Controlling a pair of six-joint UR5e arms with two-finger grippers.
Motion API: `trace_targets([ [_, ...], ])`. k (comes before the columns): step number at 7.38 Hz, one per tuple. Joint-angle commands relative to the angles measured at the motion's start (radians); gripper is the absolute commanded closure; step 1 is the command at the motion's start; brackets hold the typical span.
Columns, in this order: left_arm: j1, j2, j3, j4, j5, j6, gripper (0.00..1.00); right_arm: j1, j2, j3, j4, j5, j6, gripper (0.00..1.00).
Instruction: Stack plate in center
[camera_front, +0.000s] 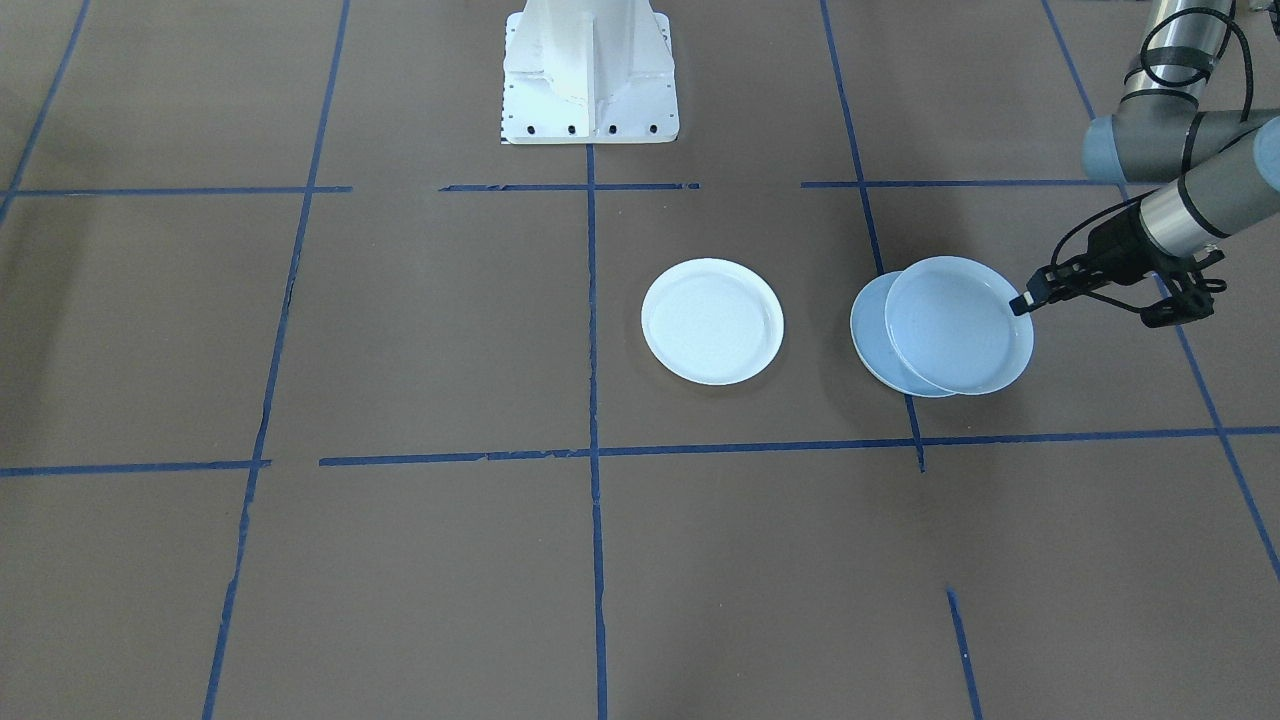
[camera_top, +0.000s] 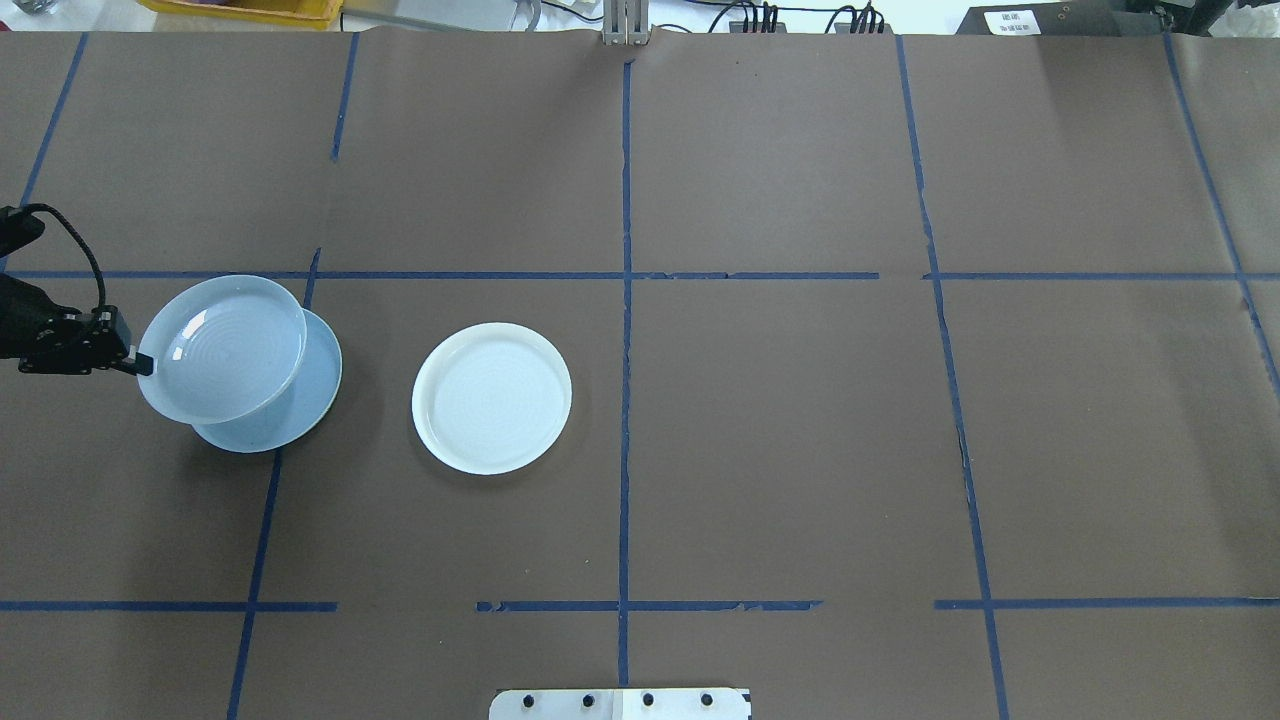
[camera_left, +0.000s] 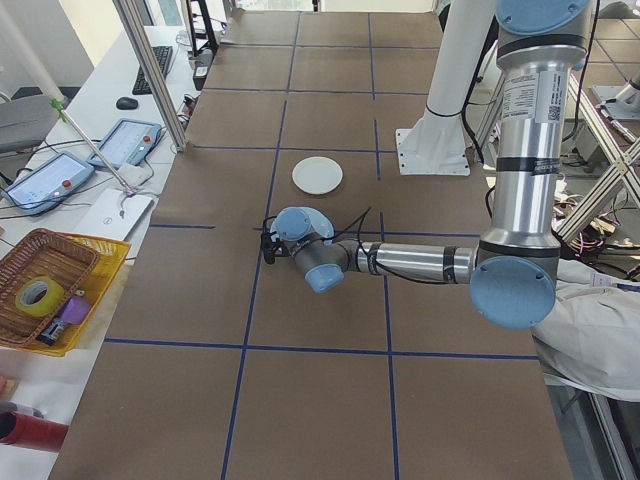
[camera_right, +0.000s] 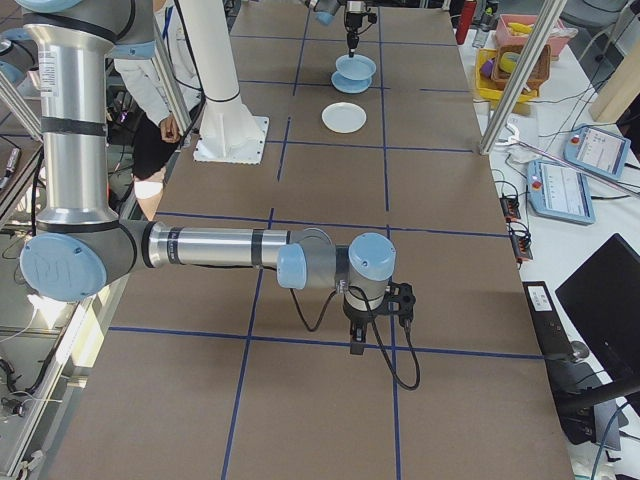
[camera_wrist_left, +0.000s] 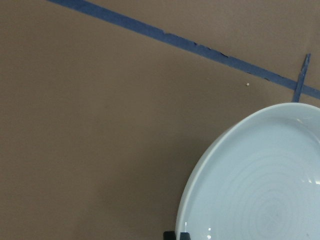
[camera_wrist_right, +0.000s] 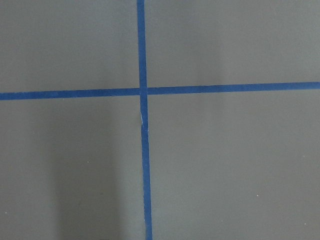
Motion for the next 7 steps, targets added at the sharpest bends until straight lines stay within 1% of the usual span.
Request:
trace_targets([
  [1,0.038,-0.024,0.009,-0.006,0.017,-0.036,0.94,0.0,0.0,0.0,0.0,0.001,0.0,0.0],
  [2,0.039,-0.024,0.007,-0.006,0.059,-0.035,0.01,0.0,0.0,0.0,0.0,0.001,0.0,0.0],
  [3,0.039,-0.024,0.006,-0.008,0.072,-0.035,0.0,0.0,0.0,0.0,0.0,0.0,0.0,0.0],
  [4,0.039,-0.027,-0.011,-0.006,0.066,-0.035,0.0,0.0,0.0,0.0,0.0,0.0,0.0,0.0],
  [5,0.039,-0.042,-0.058,0.004,0.02,-0.044,0.0,0.0,0.0,0.0,0.0,0.001,0.0,0.0],
  [6,0.039,-0.066,-0.097,0.018,0.018,-0.093,0.0,0.0,0.0,0.0,0.0,0.001,0.0,0.0],
  [7,0.045,-0.13,-0.103,0.052,0.026,-0.172,0.0,0.0,0.0,0.0,0.0,0.001,0.0,0.0],
])
